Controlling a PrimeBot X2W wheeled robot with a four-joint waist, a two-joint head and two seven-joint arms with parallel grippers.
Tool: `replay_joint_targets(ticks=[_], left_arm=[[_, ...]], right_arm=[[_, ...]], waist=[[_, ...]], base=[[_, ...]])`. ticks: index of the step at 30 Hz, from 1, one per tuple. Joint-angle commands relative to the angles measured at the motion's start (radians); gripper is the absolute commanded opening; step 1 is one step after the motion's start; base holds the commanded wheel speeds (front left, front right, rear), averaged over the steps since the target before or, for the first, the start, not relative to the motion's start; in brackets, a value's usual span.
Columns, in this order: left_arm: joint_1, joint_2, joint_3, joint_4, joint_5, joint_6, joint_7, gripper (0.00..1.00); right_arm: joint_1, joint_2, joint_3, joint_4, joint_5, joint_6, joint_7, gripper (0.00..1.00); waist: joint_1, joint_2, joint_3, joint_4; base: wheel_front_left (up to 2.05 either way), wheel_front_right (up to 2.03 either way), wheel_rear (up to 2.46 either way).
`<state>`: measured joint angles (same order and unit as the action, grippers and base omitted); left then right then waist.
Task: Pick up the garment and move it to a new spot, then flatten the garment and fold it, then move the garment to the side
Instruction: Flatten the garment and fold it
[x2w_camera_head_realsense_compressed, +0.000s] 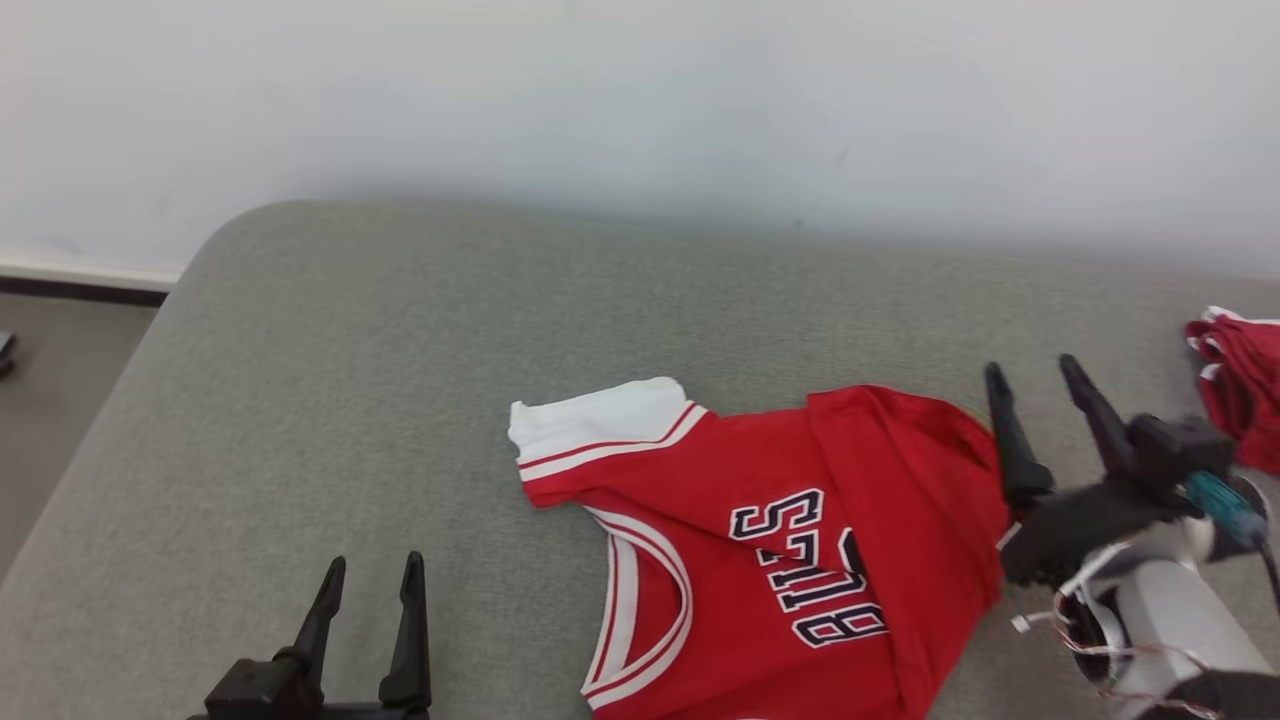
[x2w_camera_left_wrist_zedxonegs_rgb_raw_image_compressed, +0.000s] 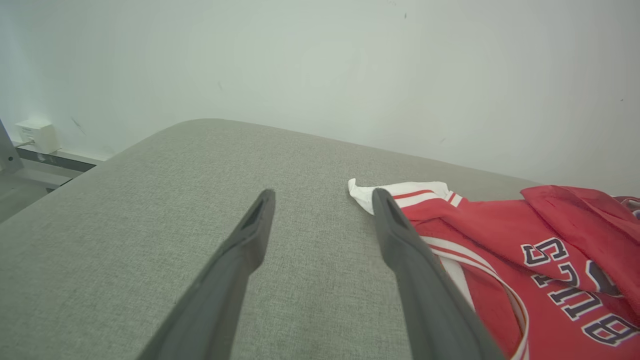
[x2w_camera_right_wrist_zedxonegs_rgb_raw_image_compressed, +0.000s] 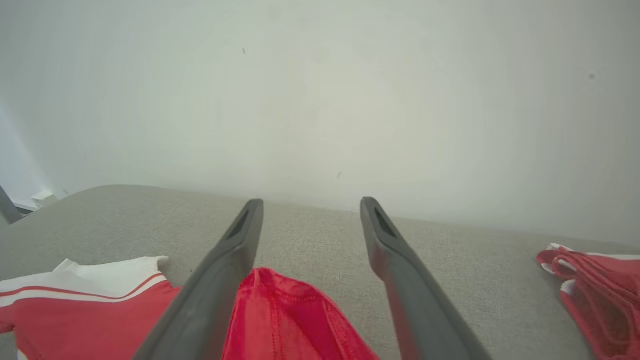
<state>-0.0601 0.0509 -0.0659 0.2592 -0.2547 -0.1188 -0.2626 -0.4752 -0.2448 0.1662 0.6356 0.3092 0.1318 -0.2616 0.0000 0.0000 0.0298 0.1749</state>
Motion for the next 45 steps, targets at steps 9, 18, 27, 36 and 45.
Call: replay_joint_targets(ticks=[9, 18, 27, 36, 45], left_arm=[[0.050, 0.004, 0.058, -0.033, 0.013, 0.006, -0.003, 1.00], [0.063, 0.004, 0.068, -0.030, 0.023, -0.001, -0.003, 1.00], [0.087, 0.003, -0.004, 0.021, 0.033, -0.008, -0.003, 1.00], [0.103, 0.003, -0.146, 0.120, 0.004, -0.011, 0.020, 1.00], [0.077, 0.003, -0.208, 0.227, -0.024, -0.012, 0.048, 1.00]], right_arm=[[0.304, 0.012, -0.160, -0.337, -0.046, -0.003, -0.003, 1.00], [0.508, 0.094, -0.244, -0.527, -0.084, -0.003, 0.005, 1.00], [0.559, 0.140, -0.253, -0.582, -0.110, -0.003, 0.032, 1.00], [0.556, 0.145, -0.249, -0.588, -0.115, -0.003, 0.044, 1.00], [0.546, 0.135, -0.243, -0.579, -0.108, -0.003, 0.048, 1.00]], waist=[[0.0000, 0.0000, -0.041, -0.122], [0.0000, 0.0000, -0.038, -0.147], [0.0000, 0.0000, -0.040, -0.153], [0.0000, 0.0000, -0.037, -0.160], [0.0000, 0.0000, -0.028, -0.188]], base=[[0.00, 0.00, 0.00], [0.00, 0.00, 0.00], [0.00, 0.00, 0.00], [0.00, 0.00, 0.00], [0.00, 0.00, 0.00]])
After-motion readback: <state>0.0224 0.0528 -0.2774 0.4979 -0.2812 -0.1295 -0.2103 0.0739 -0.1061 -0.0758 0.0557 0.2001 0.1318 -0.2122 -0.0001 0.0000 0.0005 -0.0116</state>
